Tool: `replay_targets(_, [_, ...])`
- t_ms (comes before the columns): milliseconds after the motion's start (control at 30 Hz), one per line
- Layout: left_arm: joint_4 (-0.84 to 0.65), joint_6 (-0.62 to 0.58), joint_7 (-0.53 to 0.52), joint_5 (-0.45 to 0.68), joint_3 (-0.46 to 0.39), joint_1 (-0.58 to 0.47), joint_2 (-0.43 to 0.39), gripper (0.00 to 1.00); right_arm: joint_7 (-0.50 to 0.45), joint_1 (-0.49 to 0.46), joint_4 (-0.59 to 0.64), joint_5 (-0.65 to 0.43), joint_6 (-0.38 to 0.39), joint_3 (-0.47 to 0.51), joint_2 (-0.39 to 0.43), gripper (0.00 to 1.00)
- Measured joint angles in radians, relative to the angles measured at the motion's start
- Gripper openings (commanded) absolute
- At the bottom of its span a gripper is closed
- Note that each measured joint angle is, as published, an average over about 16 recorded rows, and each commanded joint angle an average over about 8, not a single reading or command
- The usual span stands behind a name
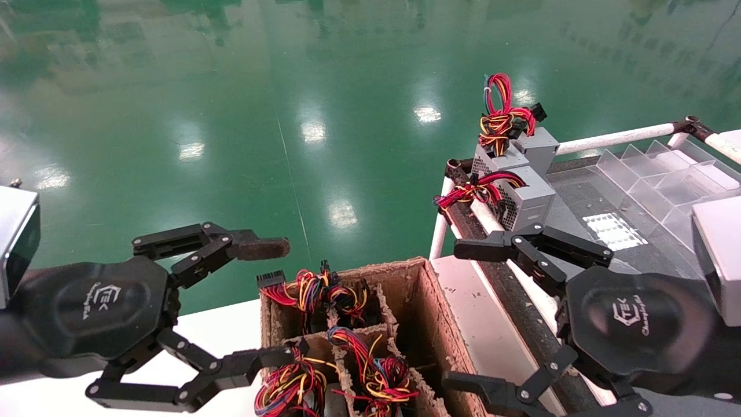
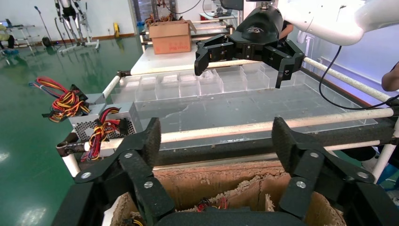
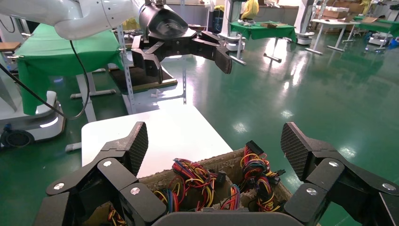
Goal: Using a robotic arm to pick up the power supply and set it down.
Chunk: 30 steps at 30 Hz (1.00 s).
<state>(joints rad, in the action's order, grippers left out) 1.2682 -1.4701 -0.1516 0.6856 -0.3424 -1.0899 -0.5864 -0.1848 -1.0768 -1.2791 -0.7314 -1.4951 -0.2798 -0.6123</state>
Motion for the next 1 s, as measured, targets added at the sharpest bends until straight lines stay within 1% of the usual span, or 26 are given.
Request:
replay_targets(833, [0.000,0.000,0.000,0.000,0.000,0.000,0.000,0.00,0.000,0.000,0.000,0.000,0.000,0.000,0.000,1.00])
replay_targets(867, [0.000,0.000,0.000,0.000,0.000,0.000,0.000,0.06,0.000,0.000,0.000,0.000,0.000,0.000,0.000,1.00])
replay_targets(1000, [0.000,0.000,0.000,0.000,0.000,0.000,0.000,0.56,0.000,0.000,0.000,0.000,0.000,0.000,0.000,1.00])
